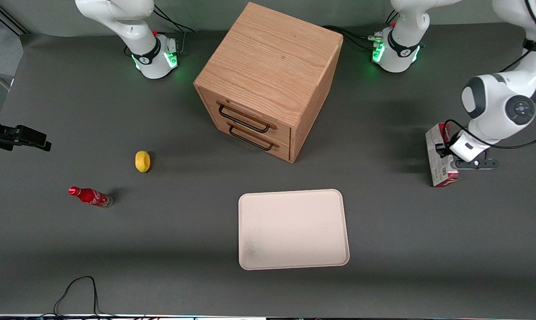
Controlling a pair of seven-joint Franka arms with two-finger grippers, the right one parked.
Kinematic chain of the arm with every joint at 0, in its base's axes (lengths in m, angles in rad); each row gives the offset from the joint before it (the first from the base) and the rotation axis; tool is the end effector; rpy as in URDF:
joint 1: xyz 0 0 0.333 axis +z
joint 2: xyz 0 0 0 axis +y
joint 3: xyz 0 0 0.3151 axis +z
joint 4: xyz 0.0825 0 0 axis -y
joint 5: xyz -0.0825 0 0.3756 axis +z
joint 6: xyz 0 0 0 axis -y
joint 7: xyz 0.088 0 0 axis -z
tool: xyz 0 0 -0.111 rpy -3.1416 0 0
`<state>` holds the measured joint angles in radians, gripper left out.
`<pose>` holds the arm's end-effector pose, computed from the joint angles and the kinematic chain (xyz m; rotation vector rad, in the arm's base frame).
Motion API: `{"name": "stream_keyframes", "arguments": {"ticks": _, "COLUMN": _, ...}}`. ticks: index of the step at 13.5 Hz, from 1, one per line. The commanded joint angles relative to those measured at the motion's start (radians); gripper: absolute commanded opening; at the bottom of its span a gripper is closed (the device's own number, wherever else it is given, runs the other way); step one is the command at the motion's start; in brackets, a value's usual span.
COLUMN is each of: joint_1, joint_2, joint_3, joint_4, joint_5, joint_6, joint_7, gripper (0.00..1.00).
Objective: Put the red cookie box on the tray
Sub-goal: 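Lift the cookie box and carry it over the white tray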
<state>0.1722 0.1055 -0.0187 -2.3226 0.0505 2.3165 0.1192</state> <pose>0.4925 0.0773 0.2876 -3.1187 0.0032 0.1795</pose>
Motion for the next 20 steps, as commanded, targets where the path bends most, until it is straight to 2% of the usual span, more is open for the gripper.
{"name": "stream_keyframes", "arguments": {"ticks": 1, "joint_1": -0.002, "joint_2": -0.096, "joint_3": -0.004, "joint_4": 0.275, "joint_5": -0.009, "joint_6": -0.466, "joint_7": 0.017, "gripper": 0.0}}
{"name": "stream_keyframes", "arguments": {"ticks": 3, "joint_1": -0.007, "joint_2": -0.082, "joint_3": -0.004, "joint_4": 0.513, "joint_5": -0.014, "joint_6": -0.737, "joint_7": 0.017, "gripper": 0.0}}
{"name": "stream_keyframes", "arguments": {"ticks": 7, "joint_1": -0.013, "joint_2": -0.052, "joint_3": -0.007, "joint_4": 0.757, "joint_5": -0.037, "joint_6": -0.948, "joint_7": 0.017, "gripper": 0.0}}
{"name": "stream_keyframes", "arguments": {"ticks": 10, "joint_1": -0.029, "joint_2": -0.024, "joint_3": -0.013, "joint_4": 0.838, "joint_5": -0.07, "joint_6": -0.976, "joint_7": -0.002, "gripper": 0.0}}
{"name": "stream_keyframes", "arguments": {"ticks": 12, "joint_1": -0.075, "joint_2": 0.02, "joint_3": -0.058, "joint_4": 0.874, "joint_5": -0.077, "joint_6": -0.967, "joint_7": -0.124, "gripper": 0.0}}
{"name": "stream_keyframes", "arguments": {"ticks": 13, "joint_1": -0.13, "joint_2": 0.078, "joint_3": -0.114, "joint_4": 0.935, "joint_5": -0.093, "joint_6": -0.962, "joint_7": -0.291, "gripper": 0.0}}
{"name": "stream_keyframes", "arguments": {"ticks": 16, "joint_1": -0.236, "joint_2": 0.276, "joint_3": -0.188, "joint_4": 1.194, "joint_5": -0.093, "joint_6": -0.967, "joint_7": -0.549, "gripper": 0.0}}
{"name": "stream_keyframes", "arguments": {"ticks": 18, "joint_1": -0.334, "joint_2": 0.415, "joint_3": -0.192, "joint_4": 1.345, "joint_5": -0.069, "joint_6": -0.956, "joint_7": -0.637, "gripper": 0.0}}
{"name": "stream_keyframes", "arguments": {"ticks": 20, "joint_1": -0.396, "joint_2": 0.518, "joint_3": -0.19, "joint_4": 1.423, "joint_5": -0.026, "joint_6": -0.89, "joint_7": -0.667, "gripper": 0.0}}
